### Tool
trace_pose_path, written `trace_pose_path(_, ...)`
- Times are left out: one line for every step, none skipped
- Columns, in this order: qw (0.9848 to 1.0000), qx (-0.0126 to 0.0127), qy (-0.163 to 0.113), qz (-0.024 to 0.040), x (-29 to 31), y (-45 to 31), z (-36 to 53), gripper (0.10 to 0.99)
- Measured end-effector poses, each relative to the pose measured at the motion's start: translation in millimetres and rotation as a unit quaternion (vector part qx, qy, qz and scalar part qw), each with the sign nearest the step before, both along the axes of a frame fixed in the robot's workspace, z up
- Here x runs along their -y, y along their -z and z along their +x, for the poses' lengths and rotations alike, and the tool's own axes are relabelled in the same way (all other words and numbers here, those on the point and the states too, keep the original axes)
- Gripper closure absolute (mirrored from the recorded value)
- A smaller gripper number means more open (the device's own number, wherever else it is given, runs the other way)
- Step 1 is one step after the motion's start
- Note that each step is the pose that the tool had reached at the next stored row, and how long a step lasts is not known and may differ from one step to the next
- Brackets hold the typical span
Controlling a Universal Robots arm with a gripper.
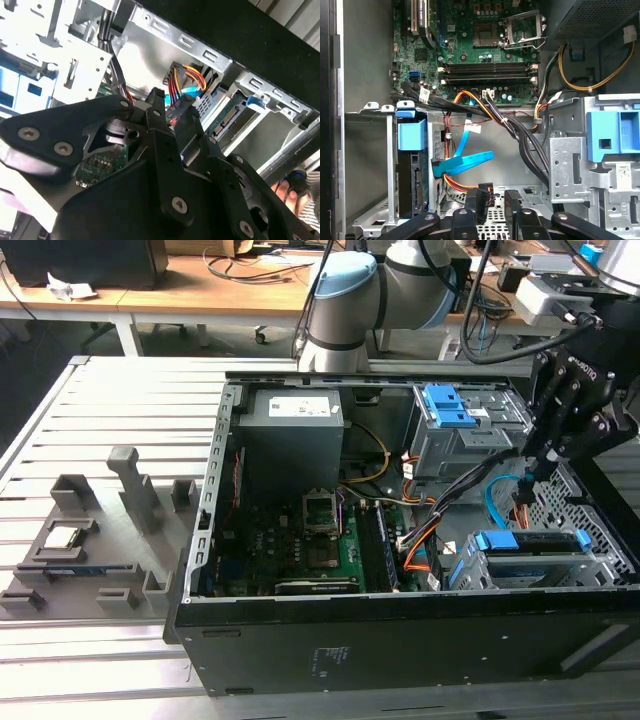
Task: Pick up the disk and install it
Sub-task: 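Insert the first disk wire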
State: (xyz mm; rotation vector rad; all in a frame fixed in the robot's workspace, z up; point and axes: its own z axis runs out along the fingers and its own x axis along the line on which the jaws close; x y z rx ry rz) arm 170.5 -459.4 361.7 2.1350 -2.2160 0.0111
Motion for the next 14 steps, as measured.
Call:
trace_pose_path(1.0000,-0.0002,0.000,-0.0027,0.0,0.9,1.5,0.725)
trace_pose_path(0.9998,-0.0007,0.000,-0.0216,0.0,6.0,5.4,0.725)
trace_pose_path(0.9995,-0.0007,0.000,-0.0319,0.0,6.4,5.5,0.725)
trace_pose_path(0.9995,-0.0007,0.000,-0.0321,0.0,6.4,5.5,0.737)
trace_pose_path(0.9995,-0.0006,0.000,-0.0322,-0.1,6.4,5.5,0.804)
trace_pose_path(0.9995,-0.0007,0.000,-0.0322,0.0,6.4,5.5,0.804)
trace_pose_path(0.9995,-0.0006,0.000,-0.0323,0.0,6.4,5.5,0.871)
trace_pose_path(0.9995,-0.0007,0.000,-0.0325,0.0,6.4,5.5,0.918)
trace_pose_path(0.9995,-0.0007,0.000,-0.0327,-0.1,6.5,5.5,0.918)
trace_pose_path(0.9995,-0.0007,0.000,-0.0328,-0.1,6.4,5.5,0.918)
trace_pose_path(0.9995,-0.0007,0.000,-0.0329,-0.1,6.5,5.5,0.918)
trace_pose_path(0.9995,-0.0007,0.000,-0.0330,3.8,6.4,5.6,0.918)
trace_pose_path(0.9995,-0.0007,0.000,-0.0329,12.6,6.7,5.5,0.918)
trace_pose_path(0.9995,-0.0007,0.000,-0.0329,20.9,6.7,5.5,0.918)
